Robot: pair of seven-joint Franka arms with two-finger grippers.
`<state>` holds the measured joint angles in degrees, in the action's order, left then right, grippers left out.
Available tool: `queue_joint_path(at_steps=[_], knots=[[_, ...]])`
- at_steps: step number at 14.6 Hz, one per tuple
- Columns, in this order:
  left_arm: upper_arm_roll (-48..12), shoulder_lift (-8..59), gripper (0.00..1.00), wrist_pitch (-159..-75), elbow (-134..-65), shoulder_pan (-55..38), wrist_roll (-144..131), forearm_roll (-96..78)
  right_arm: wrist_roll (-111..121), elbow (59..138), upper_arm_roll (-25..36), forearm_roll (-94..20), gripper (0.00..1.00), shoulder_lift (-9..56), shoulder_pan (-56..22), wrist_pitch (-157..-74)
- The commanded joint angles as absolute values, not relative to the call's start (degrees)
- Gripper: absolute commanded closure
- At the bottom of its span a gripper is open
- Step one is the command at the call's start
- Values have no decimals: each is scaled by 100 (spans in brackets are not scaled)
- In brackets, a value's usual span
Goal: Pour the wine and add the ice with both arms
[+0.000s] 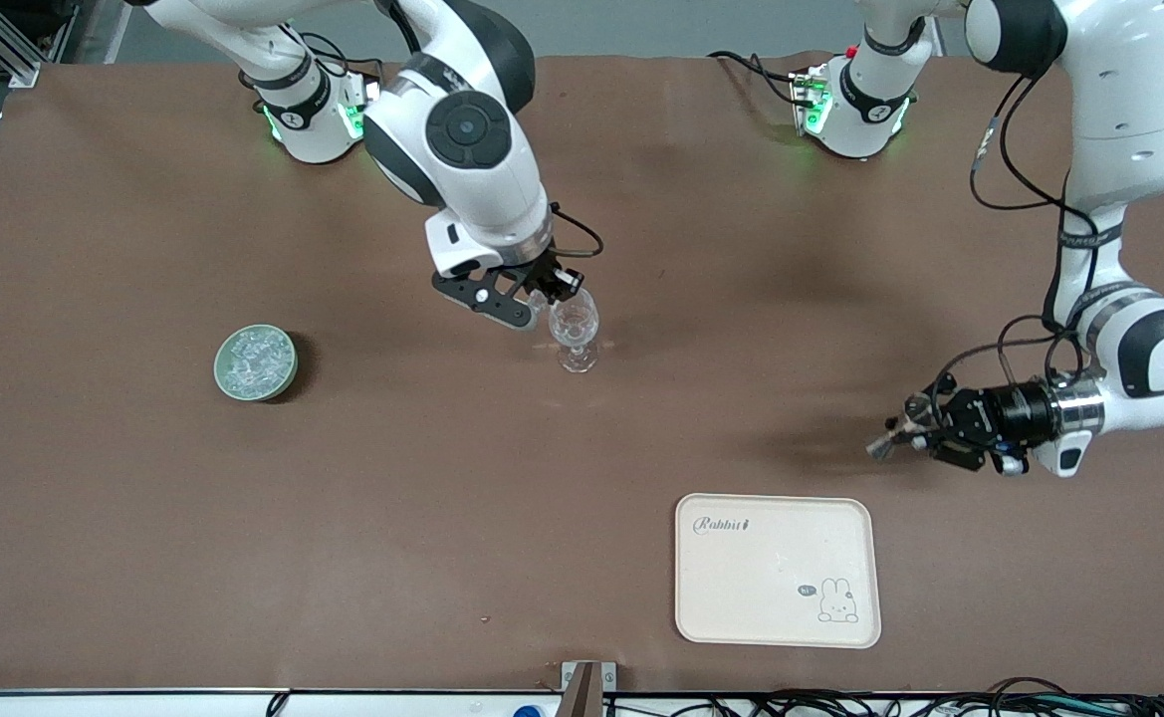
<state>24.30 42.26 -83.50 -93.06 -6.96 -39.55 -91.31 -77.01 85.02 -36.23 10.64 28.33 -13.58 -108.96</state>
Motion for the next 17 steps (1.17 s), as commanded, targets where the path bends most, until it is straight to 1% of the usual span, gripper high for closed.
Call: queue_joint_path(at_steps=[1,5,8,9,12,16,17], knots=[[2138,4824,99,-8847,-8404,-633,-4735,-9692,-7919,8429,-3753,1266,99,2953,-1379,-10951],[1241,5140,99,-10762,-7824,-633,-5150,-9800,-7936,8429,-3753,1406,98,3120,-1459,-11047],[897,5676,99,-11914,-7069,-650,-5693,-10238,-7998,8429,-3753,1468,96,3208,-1503,-11153],[792,5817,99,-12118,-6892,-650,-5852,-10248,-7998,8429,-3753,1468,95,3225,-1503,-11162],[432,6055,99,-12602,-6847,-686,-5810,-10335,-7998,8437,-3753,1468,93,3260,-1529,-11153],[334,6310,99,-12656,-6882,-808,-5609,-10493,-7998,8438,-3753,1468,89,3278,-1556,-11153],[325,6311,98,-12665,-6908,-800,-5547,-10703,-7998,8438,-3753,1468,86,3287,-1556,-11153]])
